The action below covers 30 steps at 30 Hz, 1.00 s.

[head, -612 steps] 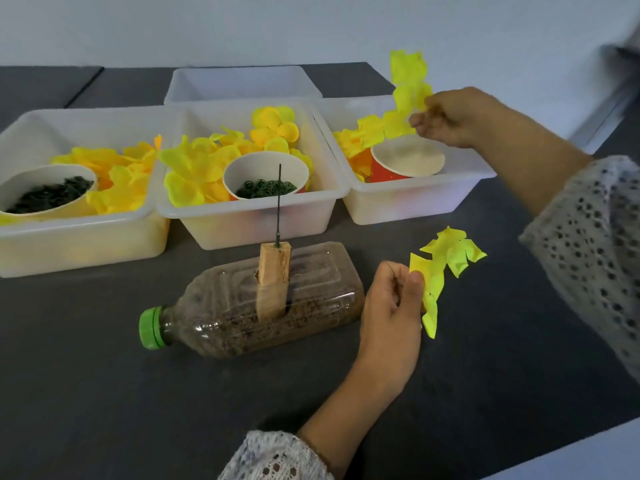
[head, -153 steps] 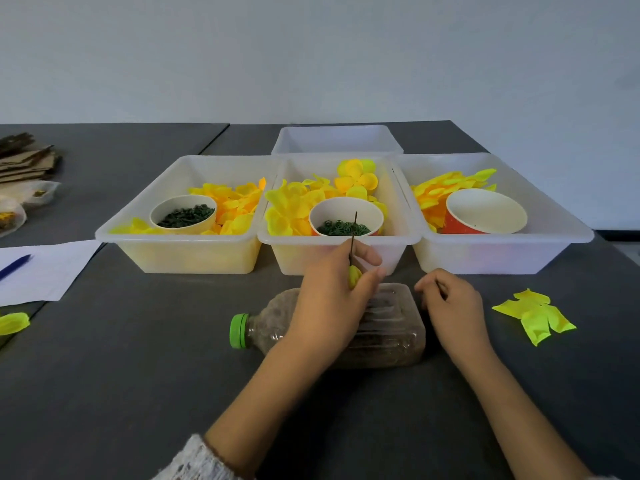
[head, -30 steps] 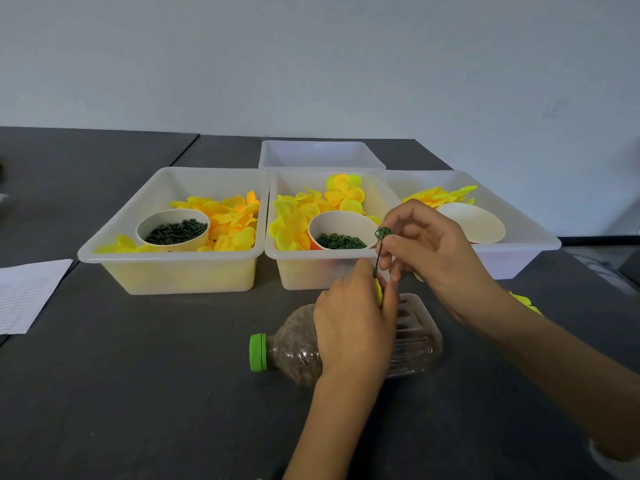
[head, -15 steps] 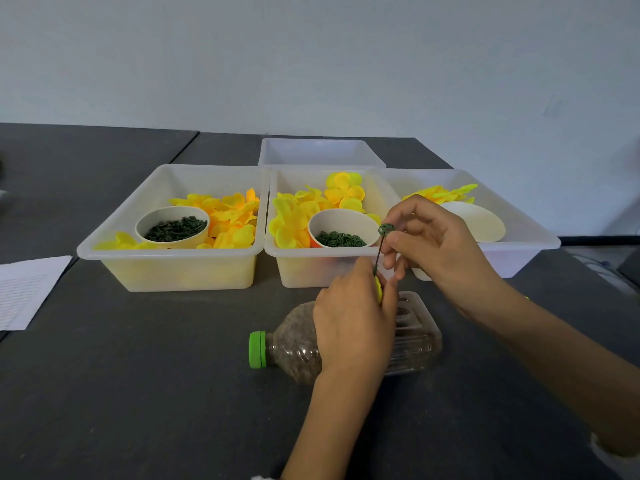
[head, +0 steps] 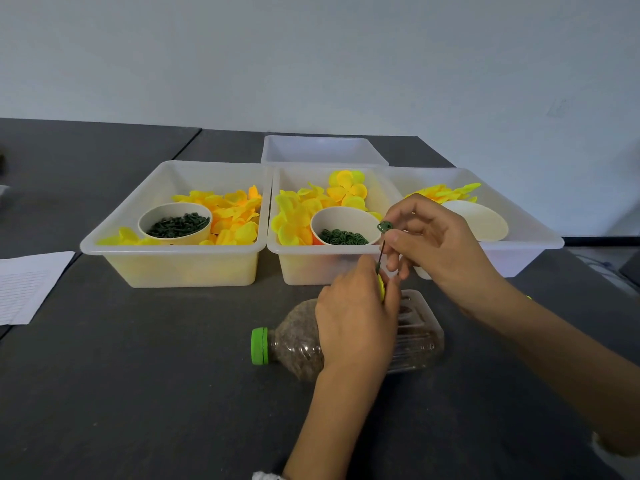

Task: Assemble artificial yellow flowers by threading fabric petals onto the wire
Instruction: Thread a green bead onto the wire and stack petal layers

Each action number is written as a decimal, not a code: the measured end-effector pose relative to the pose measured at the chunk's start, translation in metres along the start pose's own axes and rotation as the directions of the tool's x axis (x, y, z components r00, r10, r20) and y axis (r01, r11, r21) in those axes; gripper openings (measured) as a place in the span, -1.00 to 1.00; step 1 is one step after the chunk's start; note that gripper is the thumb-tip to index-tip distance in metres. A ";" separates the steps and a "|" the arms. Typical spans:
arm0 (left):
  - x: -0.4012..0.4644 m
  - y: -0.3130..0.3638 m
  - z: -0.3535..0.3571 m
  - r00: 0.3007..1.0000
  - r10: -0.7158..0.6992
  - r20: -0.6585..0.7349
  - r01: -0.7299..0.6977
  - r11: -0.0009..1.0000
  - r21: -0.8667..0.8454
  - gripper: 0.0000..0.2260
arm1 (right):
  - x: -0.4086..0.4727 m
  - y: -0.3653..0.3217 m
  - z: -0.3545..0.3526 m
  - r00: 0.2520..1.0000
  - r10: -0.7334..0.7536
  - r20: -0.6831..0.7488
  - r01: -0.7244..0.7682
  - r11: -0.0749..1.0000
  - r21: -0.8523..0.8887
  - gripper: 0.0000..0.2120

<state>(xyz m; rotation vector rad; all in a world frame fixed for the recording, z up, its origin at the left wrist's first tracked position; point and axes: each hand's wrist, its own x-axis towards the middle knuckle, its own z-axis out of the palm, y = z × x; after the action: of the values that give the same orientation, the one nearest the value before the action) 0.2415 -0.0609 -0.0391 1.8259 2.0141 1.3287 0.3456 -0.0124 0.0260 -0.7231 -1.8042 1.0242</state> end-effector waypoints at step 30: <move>0.002 -0.004 -0.001 0.993 -0.110 0.035 0.107 0.991 0.078 -0.79 | -0.009 0.010 0.011 0.985 0.158 0.069 -0.143 0.973 -0.183 -0.85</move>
<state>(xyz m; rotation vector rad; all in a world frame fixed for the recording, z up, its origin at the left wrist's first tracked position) 0.2377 -0.0590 -0.0400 1.7298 2.1379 1.1937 0.3396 -0.0183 0.0108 -0.9512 -1.9536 1.0129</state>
